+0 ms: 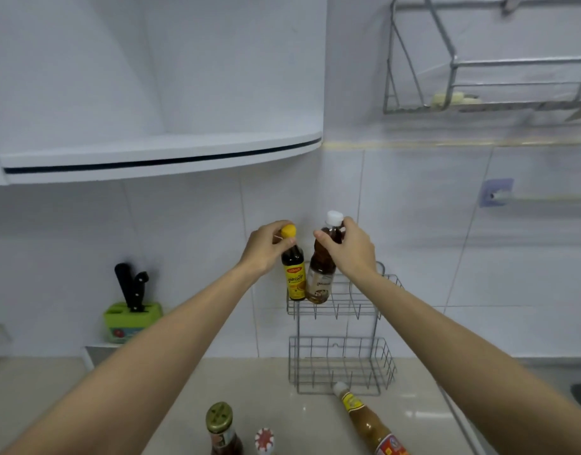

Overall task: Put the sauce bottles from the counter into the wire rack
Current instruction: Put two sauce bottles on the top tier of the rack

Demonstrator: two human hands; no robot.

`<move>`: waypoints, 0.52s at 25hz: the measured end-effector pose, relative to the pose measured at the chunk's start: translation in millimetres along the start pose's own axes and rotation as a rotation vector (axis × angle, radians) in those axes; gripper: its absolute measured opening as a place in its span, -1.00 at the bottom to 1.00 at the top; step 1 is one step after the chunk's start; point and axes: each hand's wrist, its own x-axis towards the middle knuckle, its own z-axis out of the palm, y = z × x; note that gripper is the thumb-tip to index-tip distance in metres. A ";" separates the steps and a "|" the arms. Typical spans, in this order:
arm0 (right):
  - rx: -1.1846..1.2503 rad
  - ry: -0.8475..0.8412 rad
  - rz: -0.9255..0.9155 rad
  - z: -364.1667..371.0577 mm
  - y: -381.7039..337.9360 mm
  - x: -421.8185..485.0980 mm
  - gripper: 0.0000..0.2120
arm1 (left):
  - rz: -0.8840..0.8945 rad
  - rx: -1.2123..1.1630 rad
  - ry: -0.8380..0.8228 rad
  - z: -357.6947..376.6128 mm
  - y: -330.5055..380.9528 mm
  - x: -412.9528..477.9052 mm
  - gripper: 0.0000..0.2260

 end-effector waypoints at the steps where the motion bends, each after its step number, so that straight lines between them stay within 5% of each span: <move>1: -0.012 -0.004 -0.011 1.0 -0.2 1.0 -0.55 | 0.006 0.021 -0.032 1.4 -1.5 0.1 -0.63; 13: -0.069 -0.191 -0.008 23.4 28.5 -10.6 -0.55 | 0.021 0.051 -0.149 9.2 -6.6 -5.5 -0.67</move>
